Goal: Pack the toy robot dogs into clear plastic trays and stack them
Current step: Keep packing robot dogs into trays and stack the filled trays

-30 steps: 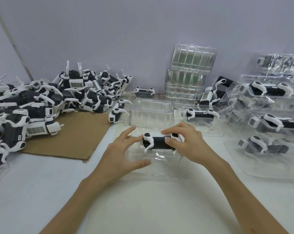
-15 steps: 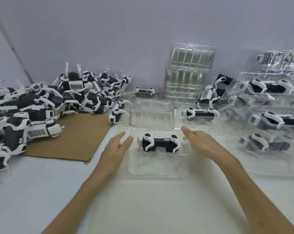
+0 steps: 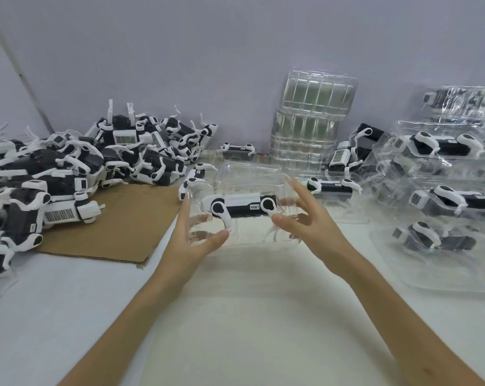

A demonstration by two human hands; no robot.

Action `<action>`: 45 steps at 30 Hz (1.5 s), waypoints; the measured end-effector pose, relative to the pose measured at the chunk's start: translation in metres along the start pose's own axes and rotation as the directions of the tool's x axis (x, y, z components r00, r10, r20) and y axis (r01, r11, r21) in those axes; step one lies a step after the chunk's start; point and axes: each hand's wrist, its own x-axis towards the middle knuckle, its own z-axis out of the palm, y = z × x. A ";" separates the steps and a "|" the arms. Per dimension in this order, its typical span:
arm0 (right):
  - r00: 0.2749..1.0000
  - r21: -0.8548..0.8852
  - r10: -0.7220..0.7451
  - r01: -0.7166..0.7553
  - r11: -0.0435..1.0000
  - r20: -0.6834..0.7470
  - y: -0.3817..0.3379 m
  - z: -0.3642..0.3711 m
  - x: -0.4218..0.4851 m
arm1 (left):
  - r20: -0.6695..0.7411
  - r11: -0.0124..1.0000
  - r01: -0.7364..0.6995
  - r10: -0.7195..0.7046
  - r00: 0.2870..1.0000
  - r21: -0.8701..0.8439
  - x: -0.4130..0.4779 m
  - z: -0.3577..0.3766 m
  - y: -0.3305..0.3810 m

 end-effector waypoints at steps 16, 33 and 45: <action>0.955 0.063 0.242 -0.256 0.965 0.171 0.010 -0.007 0.006 | 0.056 0.971 0.208 -0.202 0.978 -0.118 0.004 -0.013 -0.001; 0.893 -0.769 -0.184 0.449 0.455 0.412 -0.033 0.026 -0.018 | -0.165 0.989 0.083 -0.103 0.981 -0.124 0.000 -0.005 0.005; 0.878 -0.863 -0.001 0.471 0.181 0.479 -0.019 0.047 -0.031 | -0.109 0.998 0.009 -0.003 0.994 0.055 -0.005 0.000 0.009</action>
